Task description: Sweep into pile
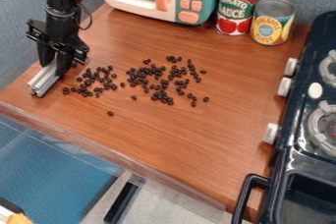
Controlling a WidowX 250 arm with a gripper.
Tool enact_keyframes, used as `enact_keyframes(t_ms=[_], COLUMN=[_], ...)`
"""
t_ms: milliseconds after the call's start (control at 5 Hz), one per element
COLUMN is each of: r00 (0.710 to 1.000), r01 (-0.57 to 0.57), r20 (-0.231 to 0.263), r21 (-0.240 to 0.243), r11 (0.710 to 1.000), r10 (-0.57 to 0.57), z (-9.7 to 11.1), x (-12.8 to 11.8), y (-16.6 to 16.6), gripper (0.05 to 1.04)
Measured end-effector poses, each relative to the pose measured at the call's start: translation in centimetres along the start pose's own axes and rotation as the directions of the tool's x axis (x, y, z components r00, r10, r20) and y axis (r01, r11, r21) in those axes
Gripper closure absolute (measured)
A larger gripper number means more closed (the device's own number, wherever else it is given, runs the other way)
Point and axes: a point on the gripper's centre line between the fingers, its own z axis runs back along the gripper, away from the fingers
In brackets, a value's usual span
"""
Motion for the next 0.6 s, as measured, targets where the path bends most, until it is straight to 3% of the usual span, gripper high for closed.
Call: enact_keyframes(t_ms=[200,600], r00=[0.998,0.998], r01=[-0.042,-0.049], r20=[-0.039,-0.038], r21=[-0.020,-0.032], r11=[0.999,0.998], r10=[0.042,0.048], z=[0.0,1.2], x=[-0.9,-1.8], y=[-0.6,-3.0], gripper=[0.722,0.722])
